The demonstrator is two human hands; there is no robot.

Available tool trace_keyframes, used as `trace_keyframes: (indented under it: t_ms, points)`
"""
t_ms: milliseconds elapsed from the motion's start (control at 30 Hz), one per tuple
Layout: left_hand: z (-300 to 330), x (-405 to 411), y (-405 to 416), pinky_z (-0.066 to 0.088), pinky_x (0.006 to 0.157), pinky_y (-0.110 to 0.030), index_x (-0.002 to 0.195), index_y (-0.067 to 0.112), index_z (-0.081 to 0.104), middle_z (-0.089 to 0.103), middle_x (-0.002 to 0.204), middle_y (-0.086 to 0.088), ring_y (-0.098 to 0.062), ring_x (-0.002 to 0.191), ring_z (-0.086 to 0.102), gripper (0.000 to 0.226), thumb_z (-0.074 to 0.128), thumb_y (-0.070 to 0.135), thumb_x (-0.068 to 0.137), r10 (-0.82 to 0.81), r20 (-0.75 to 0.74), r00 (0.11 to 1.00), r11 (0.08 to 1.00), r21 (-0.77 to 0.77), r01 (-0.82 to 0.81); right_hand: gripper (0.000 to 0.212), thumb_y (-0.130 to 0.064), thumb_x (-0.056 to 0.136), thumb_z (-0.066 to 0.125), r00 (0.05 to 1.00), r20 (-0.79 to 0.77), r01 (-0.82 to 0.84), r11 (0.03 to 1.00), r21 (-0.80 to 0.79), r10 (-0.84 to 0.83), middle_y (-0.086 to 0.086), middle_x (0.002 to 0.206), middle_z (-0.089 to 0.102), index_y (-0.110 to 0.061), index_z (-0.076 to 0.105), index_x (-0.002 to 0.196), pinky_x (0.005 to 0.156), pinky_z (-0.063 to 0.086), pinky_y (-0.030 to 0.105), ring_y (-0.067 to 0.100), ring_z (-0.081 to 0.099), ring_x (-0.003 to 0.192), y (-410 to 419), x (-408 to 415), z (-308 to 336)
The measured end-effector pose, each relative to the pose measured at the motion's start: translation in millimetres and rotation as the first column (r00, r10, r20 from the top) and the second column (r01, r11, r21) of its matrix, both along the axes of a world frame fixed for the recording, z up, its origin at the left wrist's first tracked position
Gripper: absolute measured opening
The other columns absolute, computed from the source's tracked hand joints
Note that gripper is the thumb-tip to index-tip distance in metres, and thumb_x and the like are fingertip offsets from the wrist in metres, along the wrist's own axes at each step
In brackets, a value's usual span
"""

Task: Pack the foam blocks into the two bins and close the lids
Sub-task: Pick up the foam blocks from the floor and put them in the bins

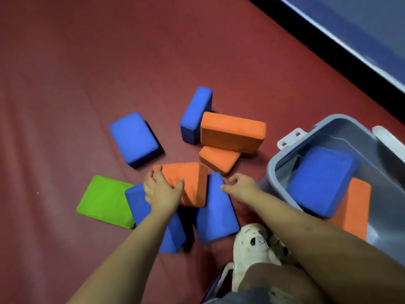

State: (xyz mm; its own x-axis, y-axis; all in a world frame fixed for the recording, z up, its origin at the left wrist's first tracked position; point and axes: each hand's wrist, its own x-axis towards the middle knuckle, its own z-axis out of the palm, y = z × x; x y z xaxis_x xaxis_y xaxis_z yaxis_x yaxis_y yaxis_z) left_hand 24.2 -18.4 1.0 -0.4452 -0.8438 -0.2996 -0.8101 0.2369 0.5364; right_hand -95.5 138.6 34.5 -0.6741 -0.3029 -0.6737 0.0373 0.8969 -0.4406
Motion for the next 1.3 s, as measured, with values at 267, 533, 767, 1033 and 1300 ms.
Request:
trace_keyframes:
  t_ms: [267, 533, 767, 1033, 1300]
  points:
    - [-35.5, 32.8, -71.1, 0.014, 0.118, -0.05, 0.154, 0.024, -0.001, -0.008, 0.162, 0.0, -0.026, 0.149, -0.006, 0.117, 0.076, 0.05, 0.07, -0.674, 0.501, 0.543, 0.675, 0.117, 0.728, 0.09, -0.05, 0.073, 0.074, 0.96, 0.258, -0.123, 0.991, 0.043, 0.108, 0.007, 0.134, 0.049, -0.014, 0.03, 0.143, 0.078, 0.055, 0.036, 0.025, 0.057, 0.112, -57.4, 24.9, -63.6]
    - [-65.3, -3.6, -138.4, 0.021, 0.117, -0.046, 0.153, 0.028, -0.003, 0.009, 0.161, 0.001, -0.019, 0.149, 0.005, 0.122, 0.083, 0.033, 0.066, -0.805, 0.582, 0.114, 0.436, 0.45, 0.78, 0.116, -0.039, 0.068, 0.082, 0.955, 0.286, 0.097, 0.994, -0.05, -0.079, 0.012, 0.147, 0.035, -0.014, 0.004, 0.15, 0.108, 0.037, 0.04, 0.029, 0.042, 0.131, -64.6, 20.2, -115.4]
    - [-76.1, -13.2, -149.5, 0.035, 0.108, -0.031, 0.146, 0.022, 0.031, 0.04, 0.144, -0.004, -0.022, 0.131, 0.041, 0.106, 0.088, 0.024, 0.057, -0.85, 0.511, 0.127, 0.428, 0.53, 0.732, 0.119, -0.033, 0.071, 0.081, 0.909, 0.371, 0.249, 0.96, -0.124, -0.188, 0.006, 0.148, 0.038, -0.017, -0.006, 0.151, 0.109, 0.036, 0.04, 0.024, 0.042, 0.132, -66.4, 24.9, -143.0]
    - [-12.3, 2.8, -141.1, 0.036, 0.103, -0.03, 0.137, 0.015, 0.037, 0.041, 0.129, -0.006, -0.026, 0.122, 0.042, 0.109, 0.091, 0.043, 0.046, -0.771, 0.473, 0.426, 0.61, 0.358, 0.707, 0.102, -0.037, 0.07, 0.078, 0.984, 0.037, 0.179, 0.969, -0.17, -0.175, 0.016, 0.142, 0.033, -0.018, 0.014, 0.148, 0.107, 0.036, 0.036, 0.032, 0.041, 0.129, -74.0, 4.7, -86.1]
    - [89.0, -0.3, -111.6, 0.038, 0.087, -0.031, 0.133, 0.008, 0.044, 0.042, 0.116, -0.007, -0.019, 0.102, 0.044, 0.098, 0.092, 0.038, 0.053, -0.558, 0.194, 0.806, 0.826, 0.037, 0.563, 0.1, -0.038, 0.072, 0.077, 0.929, -0.329, 0.064, 0.949, -0.308, -0.169, 0.015, 0.137, 0.033, -0.016, 0.015, 0.148, 0.107, 0.028, 0.037, 0.036, 0.038, 0.126, -45.9, -18.5, 38.5]
